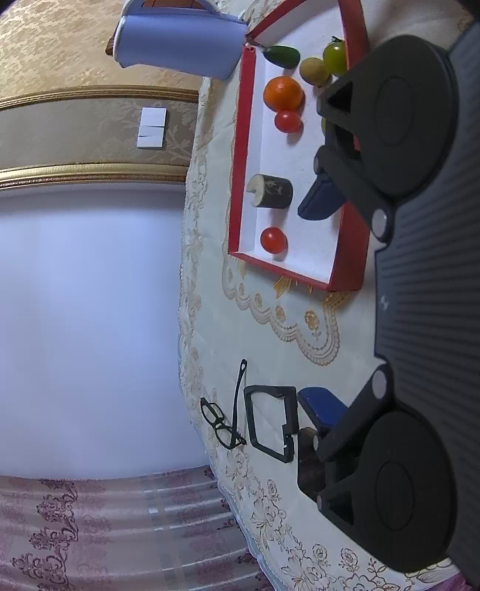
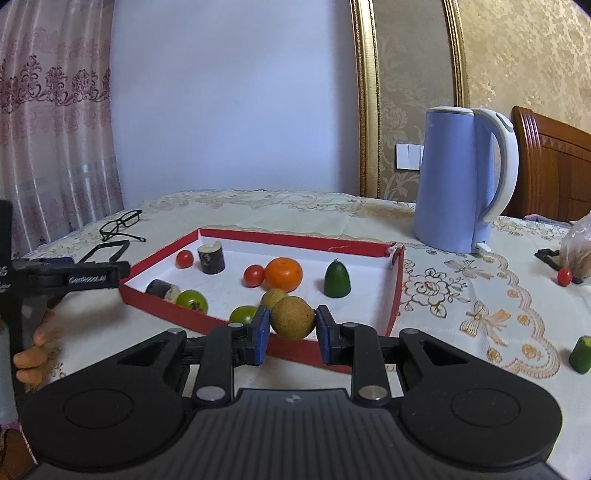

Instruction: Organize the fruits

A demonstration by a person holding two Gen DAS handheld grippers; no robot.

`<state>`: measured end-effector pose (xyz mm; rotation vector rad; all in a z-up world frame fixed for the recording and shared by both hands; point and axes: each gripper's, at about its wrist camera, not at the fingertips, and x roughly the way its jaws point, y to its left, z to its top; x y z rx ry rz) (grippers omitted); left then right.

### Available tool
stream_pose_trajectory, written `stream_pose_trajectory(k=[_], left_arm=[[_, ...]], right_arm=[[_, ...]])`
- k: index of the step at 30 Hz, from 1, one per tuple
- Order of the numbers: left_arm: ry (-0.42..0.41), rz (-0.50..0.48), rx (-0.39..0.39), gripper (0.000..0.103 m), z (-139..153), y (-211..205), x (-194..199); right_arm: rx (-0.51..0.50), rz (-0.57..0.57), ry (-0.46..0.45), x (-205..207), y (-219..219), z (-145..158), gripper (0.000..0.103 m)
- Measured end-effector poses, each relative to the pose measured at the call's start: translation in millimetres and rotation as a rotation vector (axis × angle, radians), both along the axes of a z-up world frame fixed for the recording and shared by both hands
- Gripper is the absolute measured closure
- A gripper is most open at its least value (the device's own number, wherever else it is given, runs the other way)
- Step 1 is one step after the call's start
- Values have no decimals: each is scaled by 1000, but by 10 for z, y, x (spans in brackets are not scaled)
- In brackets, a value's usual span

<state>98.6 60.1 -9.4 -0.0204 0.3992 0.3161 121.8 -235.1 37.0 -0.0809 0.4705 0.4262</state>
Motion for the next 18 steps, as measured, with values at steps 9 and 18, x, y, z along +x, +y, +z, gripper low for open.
stream_pose_trajectory(k=[9,18], left_arm=[[9,-7,6,0,-36,-35,2],[3,-30,-7,0,-63,-36,-24]], right_arm=[[1,0,20,183,15,10,77],[-30,-25,51,701,231,10,77]])
